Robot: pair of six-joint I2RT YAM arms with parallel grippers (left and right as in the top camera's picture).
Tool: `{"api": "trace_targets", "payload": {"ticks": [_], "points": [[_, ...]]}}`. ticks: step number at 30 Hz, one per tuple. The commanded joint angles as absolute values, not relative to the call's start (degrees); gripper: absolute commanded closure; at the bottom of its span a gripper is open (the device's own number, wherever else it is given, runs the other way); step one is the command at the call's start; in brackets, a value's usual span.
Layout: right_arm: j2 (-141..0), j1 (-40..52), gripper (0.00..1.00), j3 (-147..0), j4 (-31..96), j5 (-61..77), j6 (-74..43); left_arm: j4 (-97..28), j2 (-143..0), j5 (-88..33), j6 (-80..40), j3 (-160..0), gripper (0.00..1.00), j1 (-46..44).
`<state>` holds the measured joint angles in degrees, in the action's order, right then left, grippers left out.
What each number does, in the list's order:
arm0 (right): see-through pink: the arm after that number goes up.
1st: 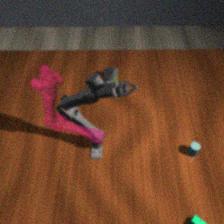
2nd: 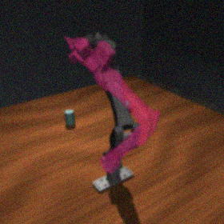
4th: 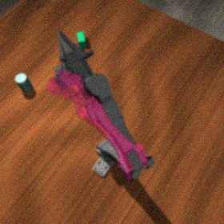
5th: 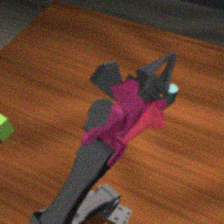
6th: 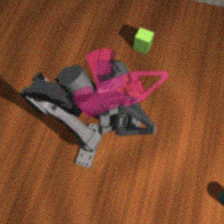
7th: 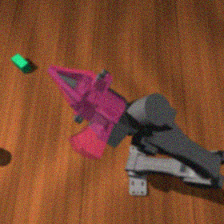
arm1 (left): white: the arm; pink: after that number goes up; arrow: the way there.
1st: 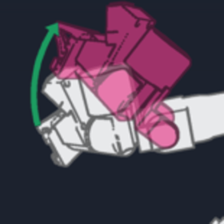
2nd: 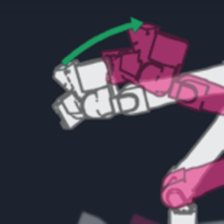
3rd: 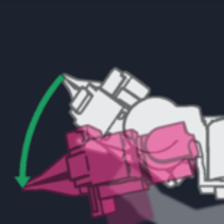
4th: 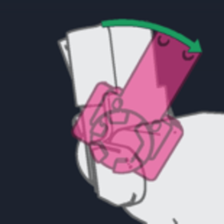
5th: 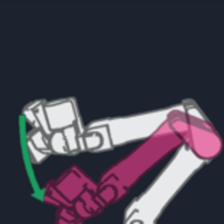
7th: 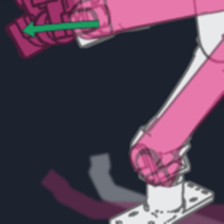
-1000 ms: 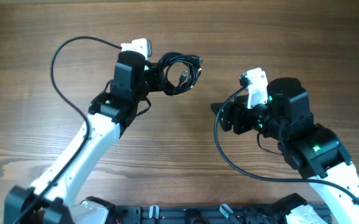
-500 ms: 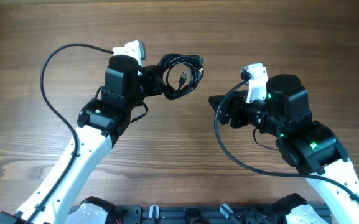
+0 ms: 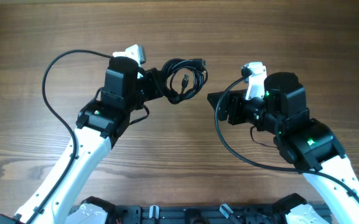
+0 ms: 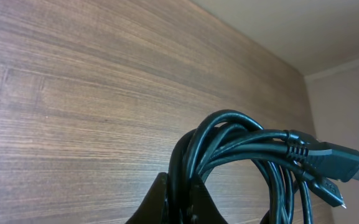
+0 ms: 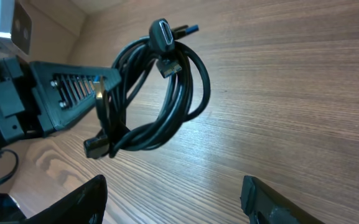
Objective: Untangle cables
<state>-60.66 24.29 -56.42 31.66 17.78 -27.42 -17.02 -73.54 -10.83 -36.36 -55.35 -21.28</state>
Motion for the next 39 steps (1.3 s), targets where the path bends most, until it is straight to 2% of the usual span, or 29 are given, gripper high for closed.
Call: {"api": "trace_targets", "payload": {"ticks": [1,10,16,22,27,34,39], "points": [[-61.4,24.6,0.30,-57.6,30.4,18.5,-30.0,-17.0,-71.9,-12.2,-38.5,-55.6,0.96,-21.1],[-66.8,24.6,0.36,-57.6,23.3,24.1,-33.4,-16.8,-71.9,-10.1,-46.4,-55.6,0.96,-21.0],[-69.9,24.6,0.37,-57.6,21.0,24.1,-36.2,-16.8,-71.9,-3.7,-62.8,-55.6,0.96,-21.1],[-72.1,24.6,0.38,-57.6,18.7,25.3,-37.7,-16.7,-71.9,-3.6,-82.3,-55.6,0.96,-21.1],[-72.9,24.6,0.38,-57.6,16.0,27.5,-38.1,-17.9,-71.9,-3.6,-93.4,-55.6,0.96,-21.1],[-72.9,28.3,0.40,-57.6,14.1,27.6,-34.4,-19.1,-71.9,-5.6,-106.4,-55.6,0.96,-21.2],[-72.9,31.9,0.41,-57.6,12.2,26.3,-28.6,-19.2,-71.9,-11.2,-107.6,-55.6,0.96,-21.2]]}}
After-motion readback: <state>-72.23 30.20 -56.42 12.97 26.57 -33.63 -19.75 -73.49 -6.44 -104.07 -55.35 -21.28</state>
